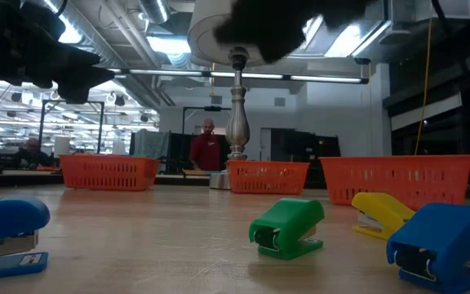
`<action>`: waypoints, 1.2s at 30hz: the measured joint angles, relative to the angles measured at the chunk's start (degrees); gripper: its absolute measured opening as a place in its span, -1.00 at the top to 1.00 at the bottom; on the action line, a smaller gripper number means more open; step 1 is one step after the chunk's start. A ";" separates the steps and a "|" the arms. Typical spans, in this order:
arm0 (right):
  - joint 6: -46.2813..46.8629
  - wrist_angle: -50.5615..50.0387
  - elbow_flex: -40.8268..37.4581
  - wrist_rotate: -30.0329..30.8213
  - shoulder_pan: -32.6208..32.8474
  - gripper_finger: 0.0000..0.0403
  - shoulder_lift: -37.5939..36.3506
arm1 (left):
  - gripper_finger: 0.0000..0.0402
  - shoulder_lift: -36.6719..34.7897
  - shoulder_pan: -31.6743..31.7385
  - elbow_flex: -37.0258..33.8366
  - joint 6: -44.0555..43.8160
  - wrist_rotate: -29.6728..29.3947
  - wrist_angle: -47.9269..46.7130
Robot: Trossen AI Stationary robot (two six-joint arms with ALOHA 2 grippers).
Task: Pick and place Stapler, Stapler remover, tape
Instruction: Put the green stapler into the bottom orange bin
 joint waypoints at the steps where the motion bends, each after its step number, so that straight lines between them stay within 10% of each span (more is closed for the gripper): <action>1: -0.50 -0.10 0.00 -0.04 0.01 0.25 0.87 | -0.09 -0.02 -0.01 0.00 0.00 0.00 0.08; 14: 1.15 -15.51 11.29 0.13 0.06 0.23 5.97 | -0.09 -0.02 -0.02 0.00 0.00 0.00 0.02; 27: 8.23 -17.80 12.33 -0.11 0.04 -0.38 6.32 | -0.09 -0.02 -0.02 0.00 0.00 0.00 0.03; 36: -0.37 -23.39 12.31 -0.18 1.93 -0.38 8.45 | -0.09 0.00 0.00 0.02 0.00 0.00 -0.35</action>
